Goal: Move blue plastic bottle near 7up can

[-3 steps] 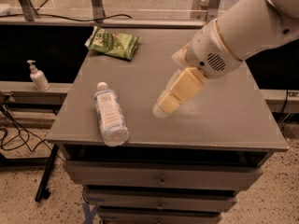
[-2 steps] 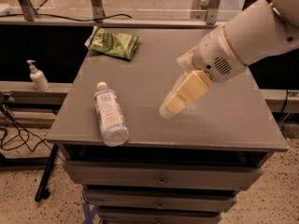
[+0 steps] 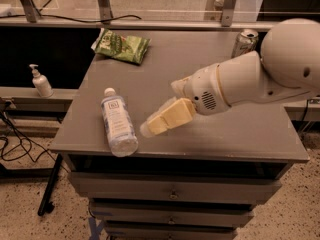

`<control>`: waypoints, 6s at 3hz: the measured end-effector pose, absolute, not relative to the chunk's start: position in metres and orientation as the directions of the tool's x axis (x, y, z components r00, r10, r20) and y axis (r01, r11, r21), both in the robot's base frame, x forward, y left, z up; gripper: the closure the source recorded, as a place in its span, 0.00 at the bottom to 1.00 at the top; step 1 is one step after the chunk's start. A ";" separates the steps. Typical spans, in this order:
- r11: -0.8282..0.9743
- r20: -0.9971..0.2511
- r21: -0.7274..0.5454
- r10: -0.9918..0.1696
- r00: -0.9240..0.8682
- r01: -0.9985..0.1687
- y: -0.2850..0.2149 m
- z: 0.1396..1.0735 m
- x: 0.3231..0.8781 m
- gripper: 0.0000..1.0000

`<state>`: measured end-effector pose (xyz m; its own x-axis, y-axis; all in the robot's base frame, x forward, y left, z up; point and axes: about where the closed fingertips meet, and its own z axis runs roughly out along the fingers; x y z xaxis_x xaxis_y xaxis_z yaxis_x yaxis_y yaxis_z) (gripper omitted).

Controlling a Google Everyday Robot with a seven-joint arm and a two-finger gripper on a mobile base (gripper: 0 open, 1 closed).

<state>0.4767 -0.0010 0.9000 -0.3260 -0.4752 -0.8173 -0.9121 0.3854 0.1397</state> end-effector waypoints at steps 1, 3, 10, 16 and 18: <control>0.436 -0.850 0.157 -0.398 -0.346 -0.886 0.026 0.889 0.486 0.00; 0.490 -0.855 0.204 -0.334 -0.398 -0.848 0.061 0.890 0.487 0.00; 0.608 -0.803 0.166 -0.373 -0.464 -0.776 0.111 0.864 0.496 0.88; 0.598 -0.773 -0.147 -0.567 -0.286 -0.788 -0.027 0.917 0.521 1.00; 0.605 -0.763 -0.263 -0.607 -0.222 -0.751 -0.097 0.953 0.550 1.00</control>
Offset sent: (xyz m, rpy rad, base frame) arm 0.0227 0.0630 -0.0127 0.1427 0.0305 -0.1893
